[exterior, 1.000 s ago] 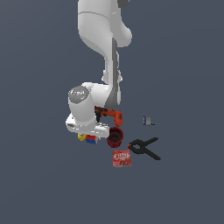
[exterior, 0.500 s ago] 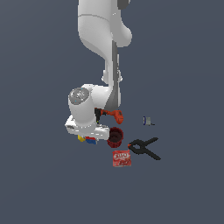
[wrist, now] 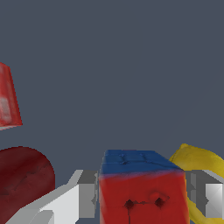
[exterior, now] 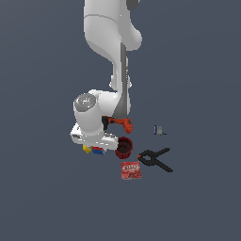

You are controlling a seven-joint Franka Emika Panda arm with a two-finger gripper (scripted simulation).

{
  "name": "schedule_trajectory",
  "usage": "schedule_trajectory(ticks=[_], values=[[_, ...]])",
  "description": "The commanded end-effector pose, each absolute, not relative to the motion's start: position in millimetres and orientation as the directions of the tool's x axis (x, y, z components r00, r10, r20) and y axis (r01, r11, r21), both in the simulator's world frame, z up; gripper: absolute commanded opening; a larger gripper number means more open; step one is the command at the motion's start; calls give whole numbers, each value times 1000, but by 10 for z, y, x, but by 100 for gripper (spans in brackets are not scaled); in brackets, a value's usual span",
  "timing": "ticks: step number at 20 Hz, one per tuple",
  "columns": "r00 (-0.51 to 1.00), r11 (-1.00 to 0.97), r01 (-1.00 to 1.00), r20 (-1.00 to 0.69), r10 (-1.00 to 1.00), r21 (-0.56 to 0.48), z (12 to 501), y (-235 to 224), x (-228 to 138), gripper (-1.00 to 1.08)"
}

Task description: Pick up a designated object from a clutter of objects.

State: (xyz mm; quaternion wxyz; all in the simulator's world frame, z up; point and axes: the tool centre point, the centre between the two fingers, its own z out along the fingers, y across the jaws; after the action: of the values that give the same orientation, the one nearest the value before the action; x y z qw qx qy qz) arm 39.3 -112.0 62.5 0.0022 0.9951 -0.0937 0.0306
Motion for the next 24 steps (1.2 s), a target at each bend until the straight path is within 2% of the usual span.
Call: schedule_trajectory(ticks=[1,11,24], values=[[980,-982,-186,63,-186,-2,667,-1103,387,-100],[981,-982,-187,56,-187,-2,1076,-893,220,-100],[982,-982,-188,38,-188,1,2141,-363,-187,-100]])
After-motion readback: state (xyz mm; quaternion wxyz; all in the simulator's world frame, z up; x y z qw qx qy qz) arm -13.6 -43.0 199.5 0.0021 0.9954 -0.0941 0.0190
